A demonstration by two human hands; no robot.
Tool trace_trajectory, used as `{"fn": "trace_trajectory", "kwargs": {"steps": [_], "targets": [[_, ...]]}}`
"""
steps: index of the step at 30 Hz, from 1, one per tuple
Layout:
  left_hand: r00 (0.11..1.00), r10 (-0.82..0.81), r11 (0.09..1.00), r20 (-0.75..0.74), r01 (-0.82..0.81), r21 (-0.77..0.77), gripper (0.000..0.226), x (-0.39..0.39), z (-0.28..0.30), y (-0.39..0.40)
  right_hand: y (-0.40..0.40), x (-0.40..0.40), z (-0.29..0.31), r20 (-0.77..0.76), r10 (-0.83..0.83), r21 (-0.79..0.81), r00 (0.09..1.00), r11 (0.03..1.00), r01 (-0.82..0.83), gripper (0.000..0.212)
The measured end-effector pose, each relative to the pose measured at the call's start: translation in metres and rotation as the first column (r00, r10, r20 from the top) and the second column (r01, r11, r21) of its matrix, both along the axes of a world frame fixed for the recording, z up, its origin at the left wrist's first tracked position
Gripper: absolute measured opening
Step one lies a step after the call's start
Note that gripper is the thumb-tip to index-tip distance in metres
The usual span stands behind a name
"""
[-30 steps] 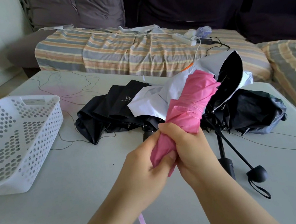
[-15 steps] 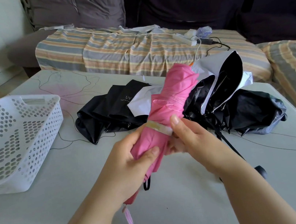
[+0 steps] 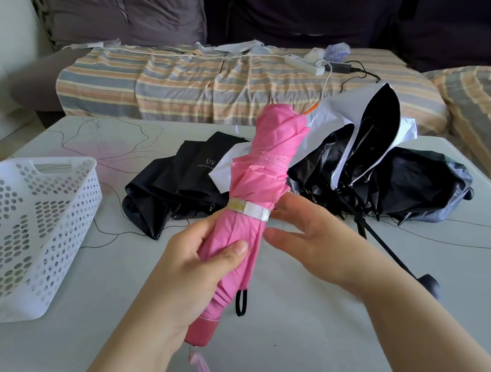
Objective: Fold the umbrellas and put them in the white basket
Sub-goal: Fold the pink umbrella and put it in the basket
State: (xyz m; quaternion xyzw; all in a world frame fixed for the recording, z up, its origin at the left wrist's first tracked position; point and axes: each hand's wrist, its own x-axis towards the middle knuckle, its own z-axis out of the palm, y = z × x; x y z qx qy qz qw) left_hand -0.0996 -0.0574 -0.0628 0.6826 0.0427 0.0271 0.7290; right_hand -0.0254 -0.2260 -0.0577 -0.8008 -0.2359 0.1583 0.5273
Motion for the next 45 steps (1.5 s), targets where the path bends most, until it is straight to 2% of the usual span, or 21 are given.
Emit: {"fn": "trace_trajectory", "kwargs": {"steps": [3,7,10,13,16,19,21,23,26,28,30,33,35,40,45], "targets": [[1.000,-0.018,0.999,-0.011,0.018,-0.027,0.030,0.000,0.001,-0.001,0.007,-0.001,-0.001,0.003,-0.034,0.014,0.999,0.999,0.034,0.023],[1.000,-0.015,1.000,-0.016,0.014,-0.019,0.031,0.000,0.000,0.000,0.011,-0.001,-0.005,0.040,-0.039,0.004,0.998,0.999,0.039,0.017],[1.000,-0.011,1.000,-0.019,0.011,0.000,0.030,0.000,0.000,0.001,0.009,0.000,-0.002,-0.017,-0.068,0.063,0.998,0.996,0.069,0.022],[1.000,0.003,1.000,-0.030,-0.002,0.026,0.031,0.000,-0.001,0.003,0.004,0.000,0.003,-0.092,-0.056,0.110,0.994,0.992,0.066,0.007],[1.000,0.017,0.999,-0.025,-0.015,0.047,0.034,0.000,0.000,0.004,-0.008,0.000,0.010,-0.134,0.033,0.190,0.990,0.982,-0.007,0.008],[1.000,0.014,0.998,-0.027,-0.012,0.057,0.035,0.000,0.000,0.006,-0.016,-0.003,0.015,-0.144,0.169,0.215,0.975,0.967,-0.135,0.021],[1.000,-0.004,0.997,-0.023,0.006,0.079,0.033,-0.001,0.001,0.007,-0.016,-0.004,0.016,-0.092,0.144,0.160,0.985,0.979,-0.128,0.025],[0.999,-0.027,0.994,-0.023,0.029,0.106,0.029,-0.002,0.002,0.006,-0.016,-0.004,0.015,0.033,0.079,0.074,0.996,0.994,-0.082,0.027],[1.000,-0.020,0.978,-0.024,0.024,0.207,0.037,-0.003,0.001,0.008,-0.020,-0.005,0.019,0.255,0.073,-0.070,0.964,0.996,-0.057,0.028],[1.000,0.003,0.959,-0.008,0.000,0.283,0.048,-0.001,-0.001,0.008,-0.026,-0.005,0.025,0.321,0.113,-0.123,0.940,0.989,-0.077,0.021],[1.000,0.031,0.954,-0.001,-0.029,0.299,0.059,0.001,-0.002,0.005,-0.032,-0.006,0.031,0.339,0.140,-0.146,0.930,0.985,-0.094,0.015],[0.999,0.030,0.945,0.045,-0.044,0.325,0.048,0.002,-0.005,-0.002,-0.033,-0.008,0.034,0.350,0.151,-0.173,0.925,0.980,-0.094,0.012],[0.998,0.027,0.936,0.050,-0.043,0.350,0.051,0.002,-0.006,-0.007,-0.026,-0.011,0.030,0.402,0.136,-0.181,0.906,0.981,-0.067,0.010],[0.997,0.034,0.931,0.075,-0.059,0.359,0.051,0.004,-0.006,-0.013,-0.016,-0.012,0.026,0.467,-0.040,-0.030,0.884,0.998,0.061,0.005],[0.997,0.020,0.921,0.070,-0.046,0.388,0.051,0.003,-0.008,-0.016,-0.015,-0.012,0.027,0.475,-0.100,-0.025,0.874,0.992,0.127,0.011]]}}
